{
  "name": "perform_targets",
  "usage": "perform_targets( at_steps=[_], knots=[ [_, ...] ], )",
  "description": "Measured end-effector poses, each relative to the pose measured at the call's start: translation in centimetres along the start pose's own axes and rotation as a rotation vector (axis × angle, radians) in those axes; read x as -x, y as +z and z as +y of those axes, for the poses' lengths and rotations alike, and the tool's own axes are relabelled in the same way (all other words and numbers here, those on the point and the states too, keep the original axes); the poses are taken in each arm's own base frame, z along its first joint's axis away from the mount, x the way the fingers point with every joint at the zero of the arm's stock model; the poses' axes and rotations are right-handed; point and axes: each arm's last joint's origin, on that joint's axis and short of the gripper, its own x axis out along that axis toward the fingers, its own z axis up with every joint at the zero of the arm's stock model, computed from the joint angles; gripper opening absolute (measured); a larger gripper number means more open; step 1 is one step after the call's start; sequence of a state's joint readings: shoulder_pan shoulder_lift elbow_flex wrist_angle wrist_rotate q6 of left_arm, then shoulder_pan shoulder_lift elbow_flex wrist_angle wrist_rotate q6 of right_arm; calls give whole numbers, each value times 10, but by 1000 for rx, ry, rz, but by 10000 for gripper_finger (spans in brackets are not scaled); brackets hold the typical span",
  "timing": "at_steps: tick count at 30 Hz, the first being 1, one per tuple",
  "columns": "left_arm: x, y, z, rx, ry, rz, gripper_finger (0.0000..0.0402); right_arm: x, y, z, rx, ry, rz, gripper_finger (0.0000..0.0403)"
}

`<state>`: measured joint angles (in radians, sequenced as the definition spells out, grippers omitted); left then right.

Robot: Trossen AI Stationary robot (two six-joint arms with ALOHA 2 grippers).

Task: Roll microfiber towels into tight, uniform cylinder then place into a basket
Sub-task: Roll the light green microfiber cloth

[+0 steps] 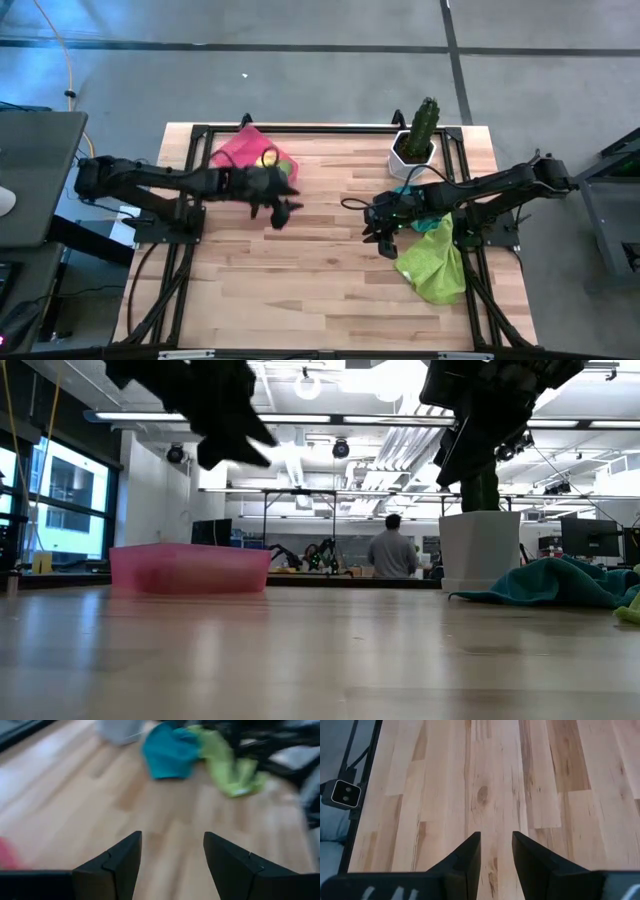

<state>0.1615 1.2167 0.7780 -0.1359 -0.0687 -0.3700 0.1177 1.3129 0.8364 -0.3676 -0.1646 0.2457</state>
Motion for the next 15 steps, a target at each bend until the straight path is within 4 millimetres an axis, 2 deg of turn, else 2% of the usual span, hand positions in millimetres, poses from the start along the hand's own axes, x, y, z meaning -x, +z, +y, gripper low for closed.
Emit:
perform_targets(
  at_steps=[3,8,15],
  knots=[
    [1,-6,-31,-18,-82,-51,202,0,0,0,-7,0,1,103],
    [-11,-25,-76,-106,-142,-121,202,0,0,0,-3,-1,1,103],
    [-32,-59,-111,-124,-175,-118,202,0,0,0,0,-1,-1,103]
  ],
)
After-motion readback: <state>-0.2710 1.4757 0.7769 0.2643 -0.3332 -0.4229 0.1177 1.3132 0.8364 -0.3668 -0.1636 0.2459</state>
